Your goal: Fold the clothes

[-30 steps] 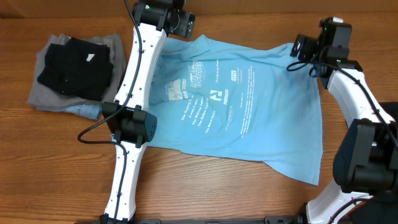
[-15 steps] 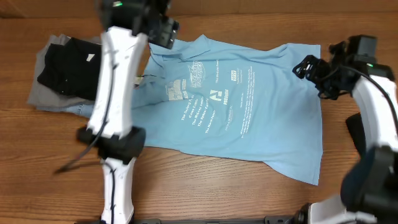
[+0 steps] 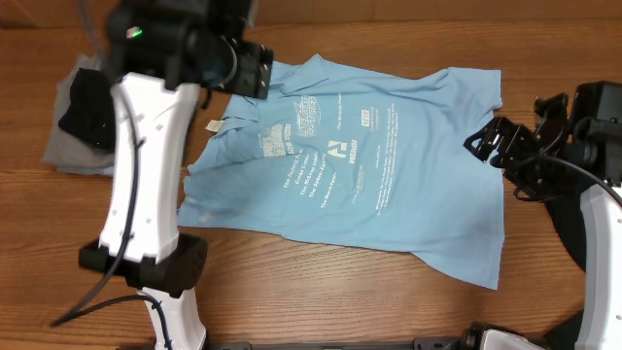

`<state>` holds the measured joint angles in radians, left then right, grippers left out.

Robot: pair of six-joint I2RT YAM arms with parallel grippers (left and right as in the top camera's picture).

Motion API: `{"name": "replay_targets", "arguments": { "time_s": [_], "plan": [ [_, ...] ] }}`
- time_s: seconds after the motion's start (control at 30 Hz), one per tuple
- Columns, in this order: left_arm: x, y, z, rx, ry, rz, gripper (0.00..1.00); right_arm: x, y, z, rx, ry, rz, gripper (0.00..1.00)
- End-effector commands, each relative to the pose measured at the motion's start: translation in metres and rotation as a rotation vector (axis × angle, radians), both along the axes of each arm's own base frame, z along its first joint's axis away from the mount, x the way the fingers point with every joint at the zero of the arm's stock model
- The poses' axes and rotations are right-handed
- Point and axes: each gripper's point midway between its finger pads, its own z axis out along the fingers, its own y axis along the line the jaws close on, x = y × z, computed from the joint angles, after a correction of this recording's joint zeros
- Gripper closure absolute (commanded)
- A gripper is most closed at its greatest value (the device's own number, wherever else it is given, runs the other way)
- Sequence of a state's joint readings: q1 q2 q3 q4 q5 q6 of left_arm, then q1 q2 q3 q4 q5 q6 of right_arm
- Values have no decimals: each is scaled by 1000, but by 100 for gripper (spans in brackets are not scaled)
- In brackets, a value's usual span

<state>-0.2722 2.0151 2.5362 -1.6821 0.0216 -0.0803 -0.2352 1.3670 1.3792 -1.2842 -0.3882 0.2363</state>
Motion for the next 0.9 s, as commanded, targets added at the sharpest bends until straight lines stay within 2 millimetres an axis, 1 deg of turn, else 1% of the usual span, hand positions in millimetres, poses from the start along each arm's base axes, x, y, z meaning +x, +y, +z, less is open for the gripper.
{"name": "replay_targets", "arguments": {
  "time_s": [0.0,0.03,0.07,0.1,0.13,0.17,0.2,0.27,0.33,0.37,0.4,0.43,0.5,0.53,0.6,0.63,0.67,0.73,0.77,0.8,0.87],
  "plan": [
    [-14,12,-65,41,236,46,19,-8,-2,-27,2,87,-11,0],
    [-20,22,-81,76,293,63,20,-11,-1,-38,9,117,-11,0],
    [-27,36,-101,132,357,84,19,-12,-1,-48,14,139,-11,0],
    [-33,45,-116,163,406,98,20,-14,0,-59,21,164,-13,0],
    [-37,50,-126,175,437,108,20,-15,0,-67,29,183,-24,0],
    [-43,53,-145,159,489,122,20,-19,1,-83,45,224,-48,0],
    [-46,52,-154,140,512,124,20,-20,1,-89,48,235,-54,0],
    [-53,50,-179,106,560,129,22,-25,2,-113,66,280,-82,0],
    [-54,51,-198,100,566,132,25,-31,4,-133,77,321,-99,2],
    [-53,51,-207,99,563,131,27,-34,4,-141,81,333,-105,8],
    [-52,49,-229,88,551,119,31,-39,5,-159,86,355,-114,18],
    [-52,47,-239,78,545,109,34,-41,6,-168,90,365,-127,20],
    [-52,41,-259,45,527,88,43,-41,4,-179,88,368,-147,31],
    [-50,39,-266,30,514,81,44,-40,1,-184,74,368,-166,33],
    [-45,35,-283,3,472,71,52,-35,-6,-193,43,356,-212,49],
    [-41,34,-291,-3,444,70,57,-32,-10,-197,28,341,-228,64],
    [-39,33,-295,-7,426,69,59,-29,-13,-199,18,329,-244,68],
    [-28,31,-306,-23,362,66,66,-22,-19,-205,0,300,-302,74],
    [-16,28,-312,-42,300,63,68,-16,-22,-208,0,271,-340,76],
    [-11,26,-313,-55,276,62,68,-13,-23,-209,3,259,-353,76],
    [4,14,-312,-123,216,56,67,-8,-26,-215,6,240,-393,77]
  ]
}}
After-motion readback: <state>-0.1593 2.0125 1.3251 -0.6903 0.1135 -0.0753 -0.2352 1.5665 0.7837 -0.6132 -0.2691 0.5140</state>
